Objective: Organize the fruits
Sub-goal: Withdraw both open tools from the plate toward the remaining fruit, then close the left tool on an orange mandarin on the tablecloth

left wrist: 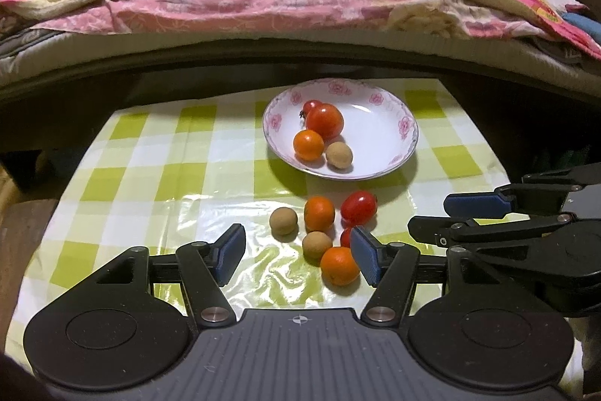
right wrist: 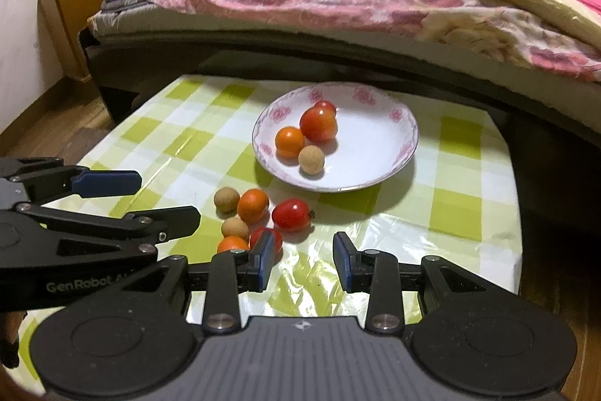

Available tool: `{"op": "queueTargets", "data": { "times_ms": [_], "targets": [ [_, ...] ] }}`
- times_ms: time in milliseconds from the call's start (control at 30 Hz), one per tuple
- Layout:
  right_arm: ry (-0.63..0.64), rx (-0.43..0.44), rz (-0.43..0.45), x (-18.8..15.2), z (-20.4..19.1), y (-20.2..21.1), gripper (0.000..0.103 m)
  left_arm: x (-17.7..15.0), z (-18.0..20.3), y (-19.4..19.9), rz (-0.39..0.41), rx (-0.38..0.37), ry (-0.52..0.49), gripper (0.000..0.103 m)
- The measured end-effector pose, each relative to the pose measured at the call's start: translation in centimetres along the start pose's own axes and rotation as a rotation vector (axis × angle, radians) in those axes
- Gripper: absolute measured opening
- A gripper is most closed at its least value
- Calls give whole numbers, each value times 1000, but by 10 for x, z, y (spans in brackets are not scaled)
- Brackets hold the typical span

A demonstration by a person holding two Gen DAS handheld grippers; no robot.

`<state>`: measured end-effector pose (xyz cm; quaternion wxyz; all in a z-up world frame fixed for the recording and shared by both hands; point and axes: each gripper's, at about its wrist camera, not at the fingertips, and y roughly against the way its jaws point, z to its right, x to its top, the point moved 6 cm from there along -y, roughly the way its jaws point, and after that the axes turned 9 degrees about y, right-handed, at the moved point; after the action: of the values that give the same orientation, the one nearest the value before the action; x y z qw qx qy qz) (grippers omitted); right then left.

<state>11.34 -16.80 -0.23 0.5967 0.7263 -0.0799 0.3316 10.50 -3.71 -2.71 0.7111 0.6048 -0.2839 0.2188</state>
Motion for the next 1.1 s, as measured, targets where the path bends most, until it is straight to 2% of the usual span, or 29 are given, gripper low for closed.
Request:
{"op": "queueTargets", "data": {
  "times_ms": [167,300,600,767,933,1100],
  "targets": [
    [5,13,-25,-2,-1,-10,37,-4,-3,-7,-17,8,-11,73],
    [14,24,-48,-5,-1,-20,37,-8,-8,-13,-41,2,-9,81],
    [5,32,-66,-4,5,-34,37,-20,-10,-23,-88,-14,-29,82],
    [-13,-3,-63,1,19,-35,37,-25,3,-32,-113,-66,-44,82],
    [-67,-7,-68,0,34,-33,37,-25,17,-48,-124,-98,-34,74],
    [-69,2,-88,-7,37,-35,37,-31,25,-62,-151,-95,-47,54]
  ]
}}
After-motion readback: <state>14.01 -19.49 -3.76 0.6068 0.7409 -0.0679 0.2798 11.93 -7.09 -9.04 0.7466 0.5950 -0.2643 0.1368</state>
